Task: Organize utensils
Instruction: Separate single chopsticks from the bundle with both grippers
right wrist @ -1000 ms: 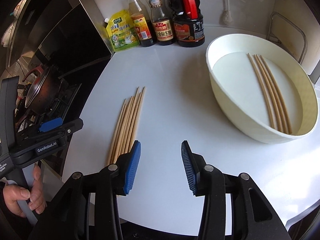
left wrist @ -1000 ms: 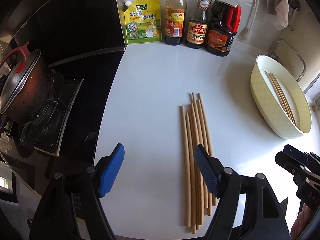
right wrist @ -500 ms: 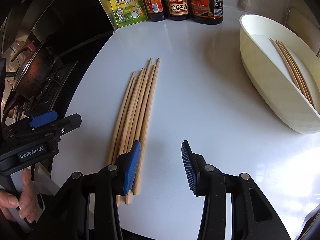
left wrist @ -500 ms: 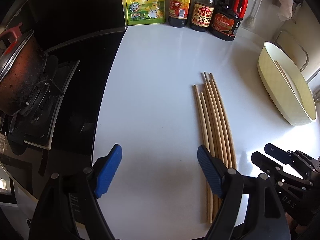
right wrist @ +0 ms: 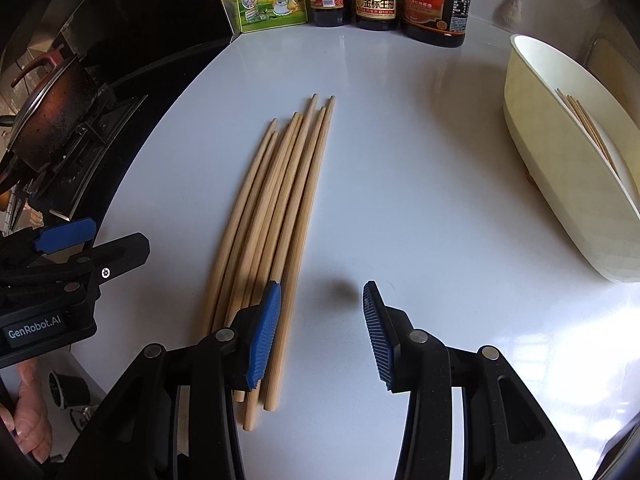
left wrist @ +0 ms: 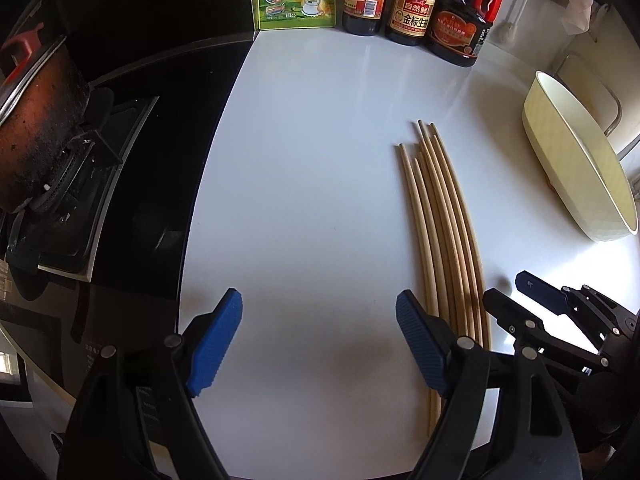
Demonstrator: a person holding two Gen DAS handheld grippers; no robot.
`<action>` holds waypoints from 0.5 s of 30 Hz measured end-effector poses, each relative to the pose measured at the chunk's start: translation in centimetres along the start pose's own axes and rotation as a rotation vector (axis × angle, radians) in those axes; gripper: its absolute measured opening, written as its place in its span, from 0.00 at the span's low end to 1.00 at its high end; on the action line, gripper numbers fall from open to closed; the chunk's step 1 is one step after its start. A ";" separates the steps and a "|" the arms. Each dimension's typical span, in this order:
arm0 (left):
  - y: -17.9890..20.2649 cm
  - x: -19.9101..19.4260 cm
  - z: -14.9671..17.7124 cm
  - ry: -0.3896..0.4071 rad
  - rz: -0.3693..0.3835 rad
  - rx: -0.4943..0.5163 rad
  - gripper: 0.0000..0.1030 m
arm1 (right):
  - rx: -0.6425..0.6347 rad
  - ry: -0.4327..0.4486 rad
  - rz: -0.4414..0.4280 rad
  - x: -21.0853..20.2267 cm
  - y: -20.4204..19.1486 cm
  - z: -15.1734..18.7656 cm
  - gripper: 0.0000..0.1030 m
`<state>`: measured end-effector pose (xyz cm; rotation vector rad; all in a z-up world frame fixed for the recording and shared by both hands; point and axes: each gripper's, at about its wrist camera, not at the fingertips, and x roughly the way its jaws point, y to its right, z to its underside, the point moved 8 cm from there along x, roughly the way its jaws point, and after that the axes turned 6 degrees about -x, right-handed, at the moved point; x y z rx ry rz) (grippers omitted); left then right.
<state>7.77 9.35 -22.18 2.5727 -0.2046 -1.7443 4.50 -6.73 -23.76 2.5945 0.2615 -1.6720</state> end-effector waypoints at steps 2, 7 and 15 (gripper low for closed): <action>0.2 0.1 0.2 -0.002 0.005 0.001 0.76 | -0.014 0.002 0.011 0.1 -0.2 0.1 0.40; 0.7 0.3 0.5 0.005 0.011 0.012 0.76 | -0.036 0.005 0.032 0.3 -0.3 0.2 0.40; 1.9 0.4 1.2 0.023 0.011 0.049 0.76 | -0.086 0.014 0.066 0.4 -0.5 0.3 0.29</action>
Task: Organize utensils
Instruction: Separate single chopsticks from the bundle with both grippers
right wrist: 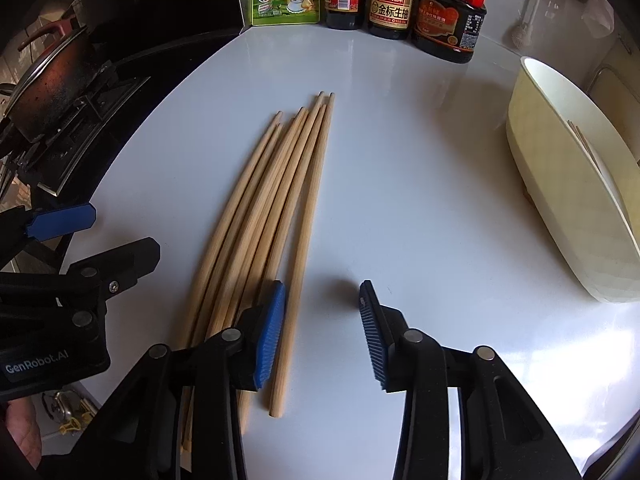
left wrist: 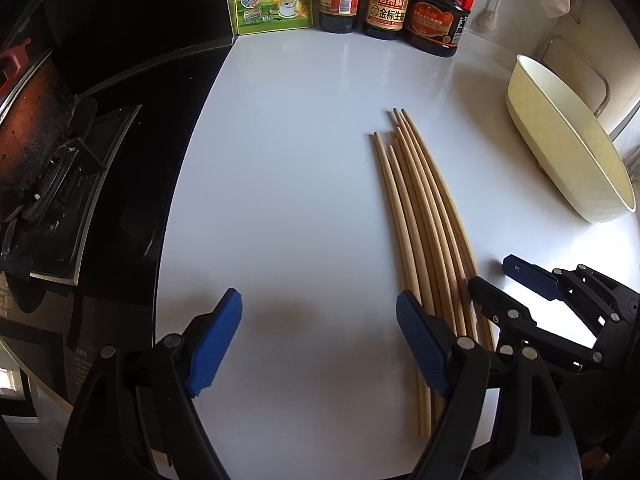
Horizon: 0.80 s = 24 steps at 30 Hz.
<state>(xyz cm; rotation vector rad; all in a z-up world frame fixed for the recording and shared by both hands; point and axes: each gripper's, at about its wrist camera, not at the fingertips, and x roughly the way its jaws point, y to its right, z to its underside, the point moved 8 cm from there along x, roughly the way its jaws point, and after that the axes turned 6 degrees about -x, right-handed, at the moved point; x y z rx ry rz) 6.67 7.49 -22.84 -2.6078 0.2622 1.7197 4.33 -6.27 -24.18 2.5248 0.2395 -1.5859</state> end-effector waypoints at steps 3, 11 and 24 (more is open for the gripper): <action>0.4 0.3 0.2 -0.005 0.009 -0.002 0.76 | -0.017 0.001 -0.005 -0.1 0.0 0.0 0.19; 1.1 1.1 0.4 -0.005 0.035 -0.015 0.76 | 0.018 -0.005 -0.029 -0.6 1.4 1.1 0.07; 1.9 2.0 0.5 0.005 -0.001 0.000 0.77 | 0.077 -0.025 -0.014 -2.0 4.5 4.2 0.07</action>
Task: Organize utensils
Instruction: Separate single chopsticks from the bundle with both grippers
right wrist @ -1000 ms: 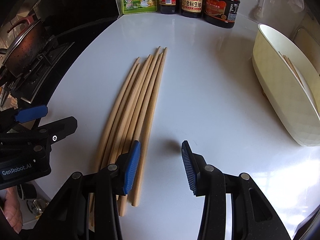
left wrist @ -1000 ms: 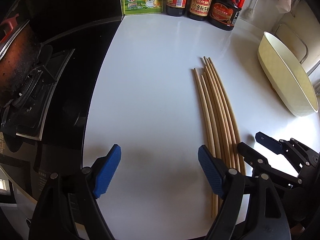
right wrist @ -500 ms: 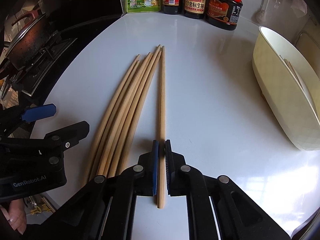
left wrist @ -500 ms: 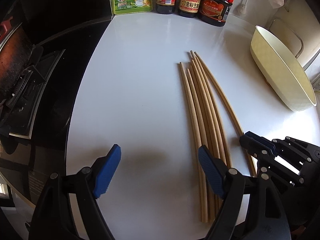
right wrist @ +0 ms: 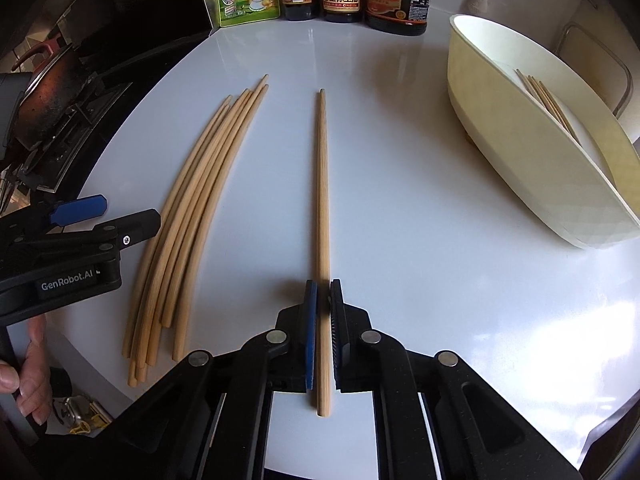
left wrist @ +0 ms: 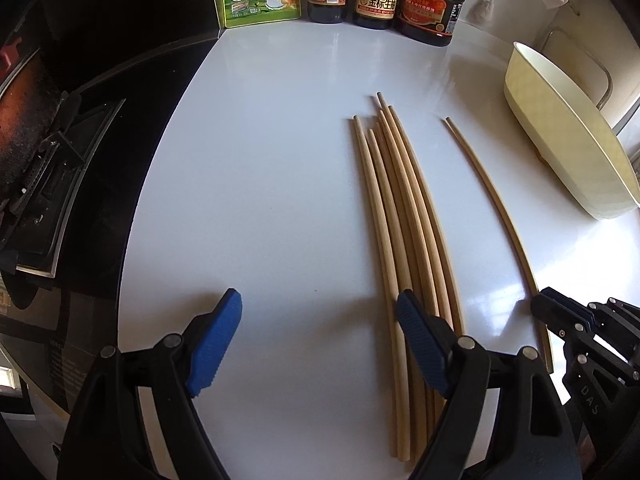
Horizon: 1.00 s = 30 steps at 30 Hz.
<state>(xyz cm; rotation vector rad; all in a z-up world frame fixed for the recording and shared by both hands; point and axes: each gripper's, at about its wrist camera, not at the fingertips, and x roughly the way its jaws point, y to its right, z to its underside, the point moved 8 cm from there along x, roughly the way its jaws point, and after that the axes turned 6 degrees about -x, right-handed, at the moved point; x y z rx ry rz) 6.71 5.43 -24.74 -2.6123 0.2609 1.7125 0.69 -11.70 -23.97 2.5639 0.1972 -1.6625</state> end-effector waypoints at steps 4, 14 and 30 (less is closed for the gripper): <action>0.1 0.2 0.1 0.002 -0.013 0.013 0.78 | 0.022 -0.001 -0.016 0.0 0.6 0.0 0.10; -0.6 0.9 -0.1 0.003 -0.035 -0.003 0.84 | 0.022 0.037 0.007 -0.3 1.1 -1.4 0.34; 0.8 0.4 -0.5 0.026 -0.011 0.037 0.42 | -0.091 0.020 0.023 1.9 0.8 -3.4 0.36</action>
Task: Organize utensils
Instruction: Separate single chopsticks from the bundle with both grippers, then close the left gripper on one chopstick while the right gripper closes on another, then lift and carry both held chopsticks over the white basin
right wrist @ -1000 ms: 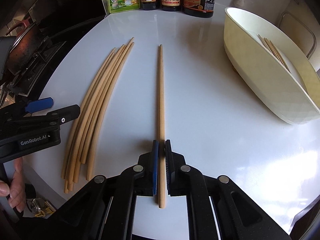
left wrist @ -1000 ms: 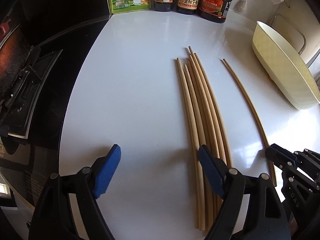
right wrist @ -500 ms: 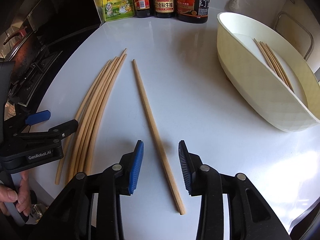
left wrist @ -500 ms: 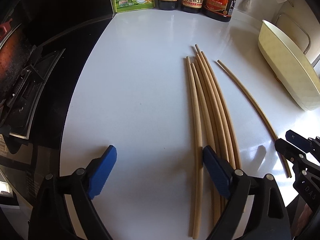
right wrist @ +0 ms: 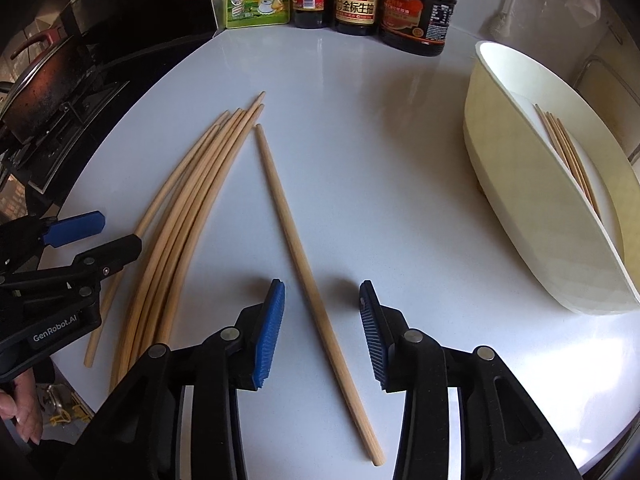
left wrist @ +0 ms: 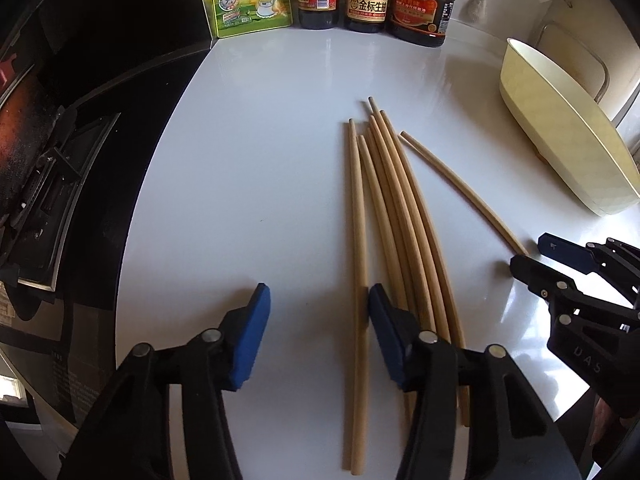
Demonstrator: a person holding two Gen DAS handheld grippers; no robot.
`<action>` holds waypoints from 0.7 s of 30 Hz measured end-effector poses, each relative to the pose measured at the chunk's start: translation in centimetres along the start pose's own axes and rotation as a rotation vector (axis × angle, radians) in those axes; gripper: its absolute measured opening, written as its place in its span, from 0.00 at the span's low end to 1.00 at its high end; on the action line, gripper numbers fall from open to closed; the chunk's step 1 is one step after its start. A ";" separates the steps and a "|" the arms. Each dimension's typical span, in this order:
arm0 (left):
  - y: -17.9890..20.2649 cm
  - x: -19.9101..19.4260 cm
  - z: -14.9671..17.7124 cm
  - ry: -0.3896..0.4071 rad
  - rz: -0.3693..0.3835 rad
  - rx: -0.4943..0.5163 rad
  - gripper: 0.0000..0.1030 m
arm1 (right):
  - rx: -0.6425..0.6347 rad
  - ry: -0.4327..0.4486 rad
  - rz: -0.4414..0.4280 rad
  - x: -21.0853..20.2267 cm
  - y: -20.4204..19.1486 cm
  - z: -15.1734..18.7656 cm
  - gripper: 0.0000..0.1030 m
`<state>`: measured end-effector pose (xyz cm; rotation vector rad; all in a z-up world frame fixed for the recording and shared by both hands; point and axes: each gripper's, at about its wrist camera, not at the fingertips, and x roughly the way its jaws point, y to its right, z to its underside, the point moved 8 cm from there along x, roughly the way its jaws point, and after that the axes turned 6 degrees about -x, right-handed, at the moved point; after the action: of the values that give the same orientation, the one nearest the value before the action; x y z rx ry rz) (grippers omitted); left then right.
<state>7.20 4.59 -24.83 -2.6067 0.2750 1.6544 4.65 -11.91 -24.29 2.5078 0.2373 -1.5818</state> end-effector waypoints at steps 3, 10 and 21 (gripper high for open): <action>0.5 -0.1 -0.1 -0.005 0.013 0.012 0.15 | -0.027 0.005 -0.013 0.1 -0.6 -0.3 0.22; 0.3 -0.1 -0.2 -0.048 0.023 -0.015 0.07 | -0.001 0.001 -0.040 0.2 -0.7 -0.6 0.06; 0.4 -3.1 -1.3 -0.008 0.046 -0.041 0.07 | 0.110 0.034 -0.122 -2.3 -0.1 -0.3 0.06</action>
<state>6.98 4.41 -21.45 -2.6422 0.3066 1.7020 3.96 -11.89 -22.06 2.6513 0.3221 -1.6407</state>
